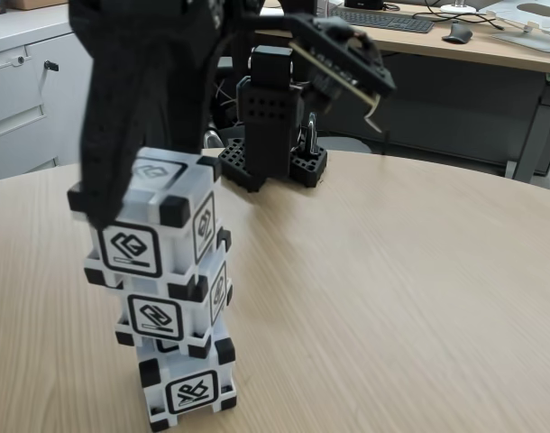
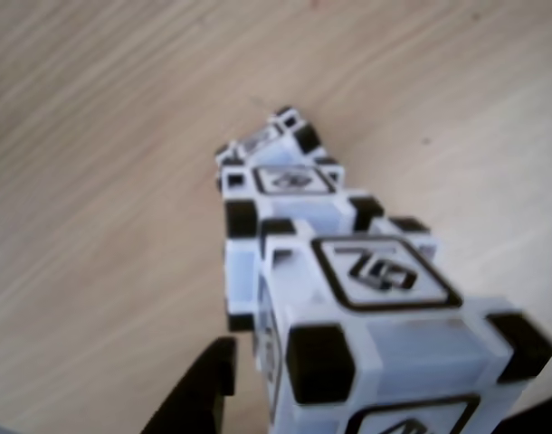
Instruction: Stack cubes from left to right.
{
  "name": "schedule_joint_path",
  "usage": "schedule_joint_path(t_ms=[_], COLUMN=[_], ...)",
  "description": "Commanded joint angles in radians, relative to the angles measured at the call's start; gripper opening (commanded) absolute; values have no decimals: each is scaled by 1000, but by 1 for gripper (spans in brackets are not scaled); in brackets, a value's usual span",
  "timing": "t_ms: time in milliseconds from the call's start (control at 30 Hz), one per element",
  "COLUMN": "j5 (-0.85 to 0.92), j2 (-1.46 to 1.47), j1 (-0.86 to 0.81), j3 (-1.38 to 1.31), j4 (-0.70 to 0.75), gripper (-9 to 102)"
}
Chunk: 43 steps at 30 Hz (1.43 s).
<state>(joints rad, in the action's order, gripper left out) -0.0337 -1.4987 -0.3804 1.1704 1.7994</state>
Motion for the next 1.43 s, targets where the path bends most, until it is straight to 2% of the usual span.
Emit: schedule_joint_path(t_ms=[0,300,433,533,633,667,1400], j5=[-14,-84,-106,-138,-132,-132,-213], j2=[-25,-25,-15,-23,-23,-23,-14], j1=[58,242,379,451,482,483,468], j3=[-32,-48,-49,-49,-49,-44,-34], j4=[3,5,5,5,5,5,5], gripper=[42,43,37,29,5,1,0])
